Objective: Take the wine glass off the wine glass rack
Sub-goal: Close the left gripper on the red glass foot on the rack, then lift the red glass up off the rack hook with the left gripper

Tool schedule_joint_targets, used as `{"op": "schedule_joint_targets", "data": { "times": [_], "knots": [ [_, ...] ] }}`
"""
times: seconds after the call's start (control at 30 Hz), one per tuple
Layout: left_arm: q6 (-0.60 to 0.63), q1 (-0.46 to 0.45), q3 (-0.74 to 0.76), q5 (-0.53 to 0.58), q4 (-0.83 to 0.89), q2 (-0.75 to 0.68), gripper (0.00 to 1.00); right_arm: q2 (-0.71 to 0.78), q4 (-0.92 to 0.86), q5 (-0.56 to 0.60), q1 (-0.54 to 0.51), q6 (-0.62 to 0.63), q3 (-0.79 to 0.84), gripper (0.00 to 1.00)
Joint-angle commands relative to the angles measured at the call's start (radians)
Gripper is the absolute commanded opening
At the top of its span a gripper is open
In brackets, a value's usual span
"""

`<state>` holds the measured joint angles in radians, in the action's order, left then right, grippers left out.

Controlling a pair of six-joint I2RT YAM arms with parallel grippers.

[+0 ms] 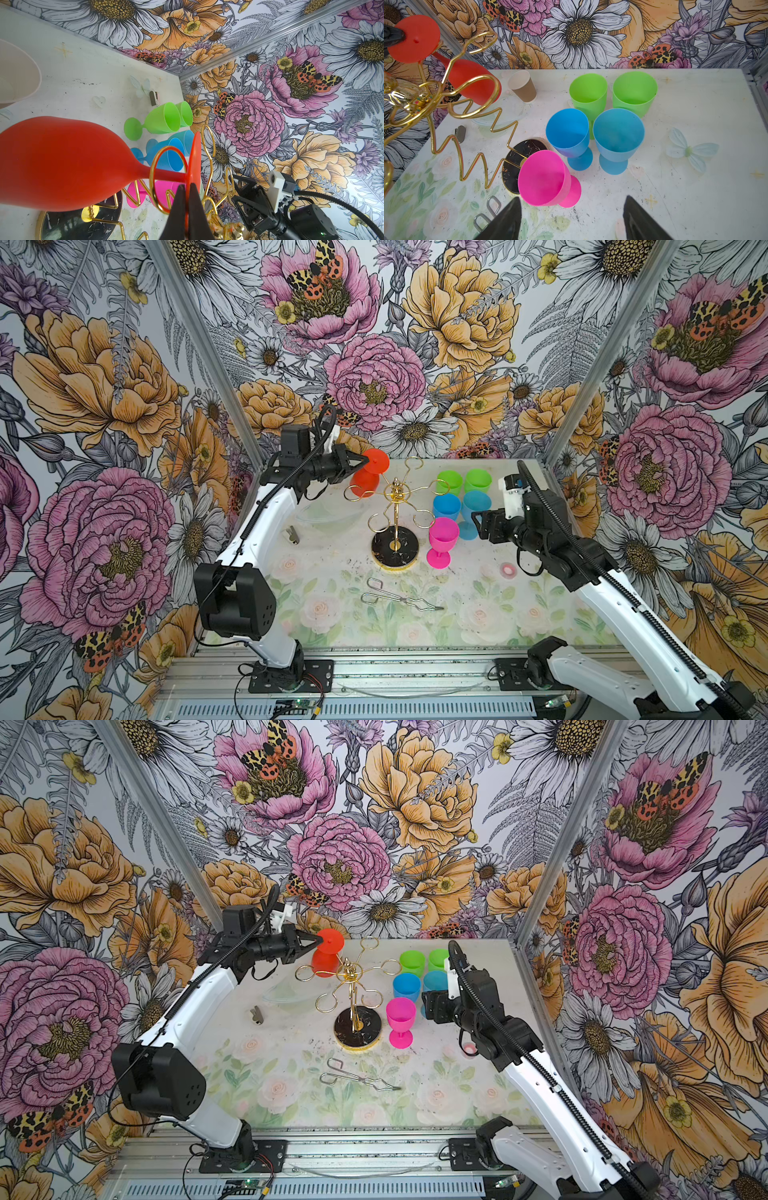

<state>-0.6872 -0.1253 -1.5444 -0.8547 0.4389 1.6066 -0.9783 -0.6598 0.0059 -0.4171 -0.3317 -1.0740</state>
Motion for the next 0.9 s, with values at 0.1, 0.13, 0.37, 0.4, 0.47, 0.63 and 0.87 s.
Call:
{"op": "schedule_joint_targets", "data": {
  "times": [0.1, 0.13, 0.37, 0.4, 0.47, 0.63, 0.87],
  "knots": [
    [-0.032, -0.011, -0.025, -0.015, -0.002, -0.049, 0.0, 0.01, 0.023, -0.002, 0.007, -0.003, 0.002, 0.78],
    [-0.037, -0.01, -0.024, -0.015, -0.002, -0.05, 0.0, 0.01, 0.023, -0.002, 0.007, -0.004, 0.002, 0.78],
    [-0.059, -0.016, -0.022, -0.023, -0.002, -0.065, 0.0, 0.015, 0.023, -0.002, 0.006, -0.007, 0.005, 0.78],
    [-0.063, -0.017, -0.022, -0.026, -0.003, -0.066, 0.0, 0.015, 0.023, -0.001, 0.007, -0.006, 0.006, 0.78],
    [-0.077, -0.017, -0.023, -0.036, -0.002, -0.07, 0.0, 0.016, 0.023, -0.001, 0.008, -0.008, 0.006, 0.78],
    [-0.106, -0.023, -0.026, -0.064, -0.003, -0.068, 0.0, 0.015, 0.023, -0.003, 0.006, -0.011, 0.007, 0.78],
    [-0.109, -0.054, -0.027, -0.065, -0.004, -0.076, 0.0, 0.016, 0.023, -0.001, 0.007, -0.01, 0.006, 0.78]
  ]
}}
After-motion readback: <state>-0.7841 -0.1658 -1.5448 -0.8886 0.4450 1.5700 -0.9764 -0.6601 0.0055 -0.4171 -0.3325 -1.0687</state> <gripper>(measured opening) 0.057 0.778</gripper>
